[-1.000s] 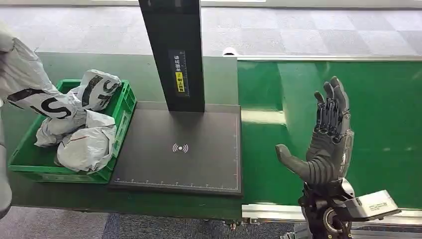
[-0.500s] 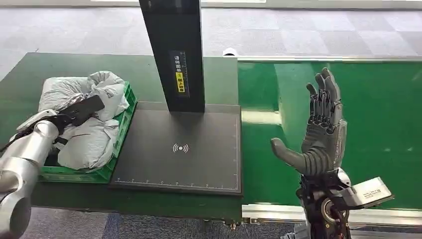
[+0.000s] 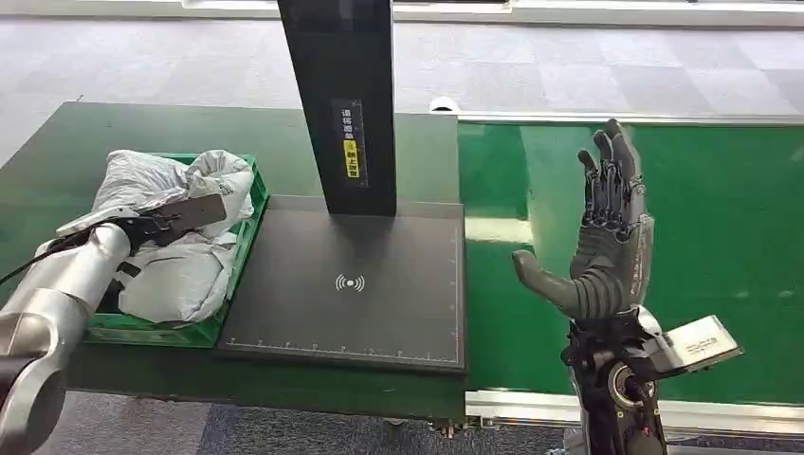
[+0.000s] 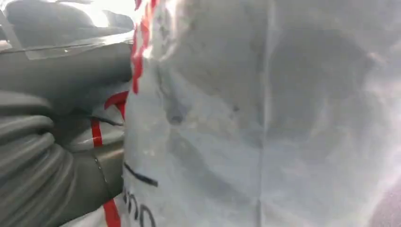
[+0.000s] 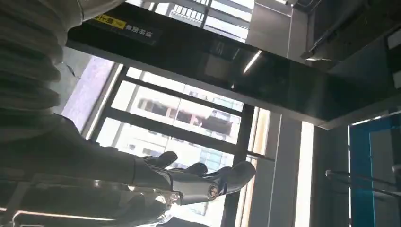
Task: Moved the parcel from conveyor to table for the left to box.
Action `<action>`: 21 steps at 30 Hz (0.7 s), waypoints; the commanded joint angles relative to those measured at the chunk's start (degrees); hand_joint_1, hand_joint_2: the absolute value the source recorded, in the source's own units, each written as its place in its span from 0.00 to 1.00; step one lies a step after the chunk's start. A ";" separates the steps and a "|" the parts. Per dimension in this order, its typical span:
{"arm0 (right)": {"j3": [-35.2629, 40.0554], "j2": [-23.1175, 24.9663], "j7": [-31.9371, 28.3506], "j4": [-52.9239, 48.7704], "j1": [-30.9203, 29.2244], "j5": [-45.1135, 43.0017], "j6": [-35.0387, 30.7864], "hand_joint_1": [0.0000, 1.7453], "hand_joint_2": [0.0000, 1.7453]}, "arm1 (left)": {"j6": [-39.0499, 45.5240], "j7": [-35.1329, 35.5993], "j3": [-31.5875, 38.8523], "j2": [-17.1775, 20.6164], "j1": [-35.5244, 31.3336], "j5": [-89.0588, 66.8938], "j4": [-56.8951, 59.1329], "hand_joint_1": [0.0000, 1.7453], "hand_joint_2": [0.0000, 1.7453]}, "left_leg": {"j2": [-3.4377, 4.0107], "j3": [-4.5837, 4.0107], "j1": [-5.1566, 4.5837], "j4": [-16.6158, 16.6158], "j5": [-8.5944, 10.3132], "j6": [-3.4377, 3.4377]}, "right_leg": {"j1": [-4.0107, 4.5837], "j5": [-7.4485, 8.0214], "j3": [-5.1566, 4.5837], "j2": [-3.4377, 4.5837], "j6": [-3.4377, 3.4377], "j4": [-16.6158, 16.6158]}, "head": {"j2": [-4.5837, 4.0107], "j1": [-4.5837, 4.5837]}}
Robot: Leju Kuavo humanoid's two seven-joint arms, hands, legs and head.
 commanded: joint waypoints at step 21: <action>-0.90 -1.49 0.84 -0.06 1.52 -1.19 -3.07 0.00 1.00 | 33.81 -12.96 17.03 -7.37 16.37 42.56 -42.69 0.00 1.00 | 0.33 -0.83 0.10 0.02 0.10 0.15 | 0.18 0.20 -0.80 0.22 0.09 -0.04 | 0.00 0.02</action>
